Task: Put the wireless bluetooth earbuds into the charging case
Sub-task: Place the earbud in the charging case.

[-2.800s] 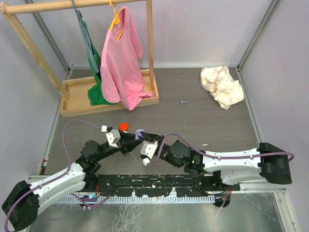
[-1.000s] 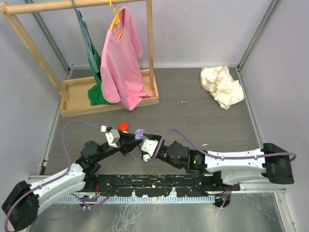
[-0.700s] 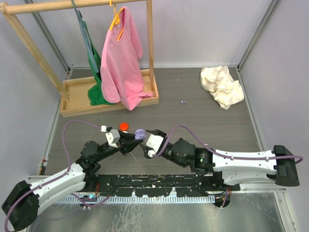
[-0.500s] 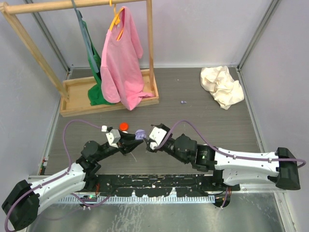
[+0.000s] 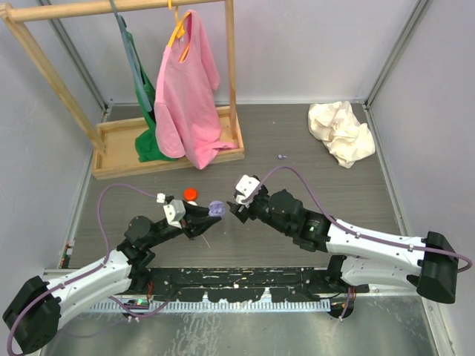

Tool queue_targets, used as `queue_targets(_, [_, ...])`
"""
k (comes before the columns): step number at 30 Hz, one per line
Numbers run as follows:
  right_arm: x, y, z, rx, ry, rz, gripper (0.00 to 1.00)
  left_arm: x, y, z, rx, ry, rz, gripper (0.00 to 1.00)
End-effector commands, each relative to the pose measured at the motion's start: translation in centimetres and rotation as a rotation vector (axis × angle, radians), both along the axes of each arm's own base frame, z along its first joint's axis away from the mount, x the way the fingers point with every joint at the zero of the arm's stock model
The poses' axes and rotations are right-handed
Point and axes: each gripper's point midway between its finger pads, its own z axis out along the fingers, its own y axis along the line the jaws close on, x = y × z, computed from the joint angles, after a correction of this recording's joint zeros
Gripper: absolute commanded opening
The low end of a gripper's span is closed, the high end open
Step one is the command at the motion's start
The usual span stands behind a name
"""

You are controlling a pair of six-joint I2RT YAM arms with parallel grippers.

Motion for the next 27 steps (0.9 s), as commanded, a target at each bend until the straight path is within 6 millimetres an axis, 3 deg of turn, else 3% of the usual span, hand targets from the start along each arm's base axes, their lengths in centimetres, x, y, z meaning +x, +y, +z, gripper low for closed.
queue_targets(1, [-0.5,1.6,2.0,0.075,0.008,0.066,0.66,-0.4,-0.1,3.2,-0.068,-0.104,-0.019,0.00])
queue_targets(27, [-3.5,2.8,2.9,0.104,0.046,0.245,0.67,0.0,-0.1,3.0,-0.064,-0.094,-0.004,0.00])
